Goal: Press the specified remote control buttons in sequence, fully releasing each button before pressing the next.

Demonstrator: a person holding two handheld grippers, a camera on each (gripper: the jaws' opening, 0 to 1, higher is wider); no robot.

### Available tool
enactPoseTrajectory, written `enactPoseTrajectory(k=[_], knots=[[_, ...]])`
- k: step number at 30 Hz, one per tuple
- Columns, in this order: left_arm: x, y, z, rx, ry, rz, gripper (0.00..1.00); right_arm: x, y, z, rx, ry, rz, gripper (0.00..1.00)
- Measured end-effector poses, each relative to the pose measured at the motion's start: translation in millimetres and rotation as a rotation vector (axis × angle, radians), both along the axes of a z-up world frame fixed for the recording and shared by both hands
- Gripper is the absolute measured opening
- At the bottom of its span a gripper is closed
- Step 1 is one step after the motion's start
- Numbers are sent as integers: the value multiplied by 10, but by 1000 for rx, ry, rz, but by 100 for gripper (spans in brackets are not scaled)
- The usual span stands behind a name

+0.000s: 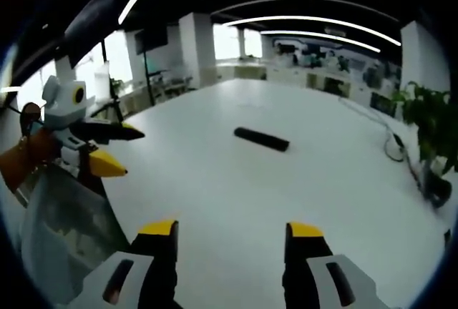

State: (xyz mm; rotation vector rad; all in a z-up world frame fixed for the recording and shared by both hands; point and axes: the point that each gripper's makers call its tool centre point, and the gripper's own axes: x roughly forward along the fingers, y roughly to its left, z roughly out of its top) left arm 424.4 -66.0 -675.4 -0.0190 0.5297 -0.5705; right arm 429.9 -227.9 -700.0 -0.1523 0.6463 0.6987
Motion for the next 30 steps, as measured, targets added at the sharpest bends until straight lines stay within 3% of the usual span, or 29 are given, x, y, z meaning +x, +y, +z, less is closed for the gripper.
enactPoseTrajectory(k=[12, 30], knots=[[20, 4, 2, 0, 4, -4, 81, 28, 14, -8, -6, 1, 9, 57], [198, 121, 69, 34, -16, -14, 81, 241, -18, 135, -23, -41, 20, 56]])
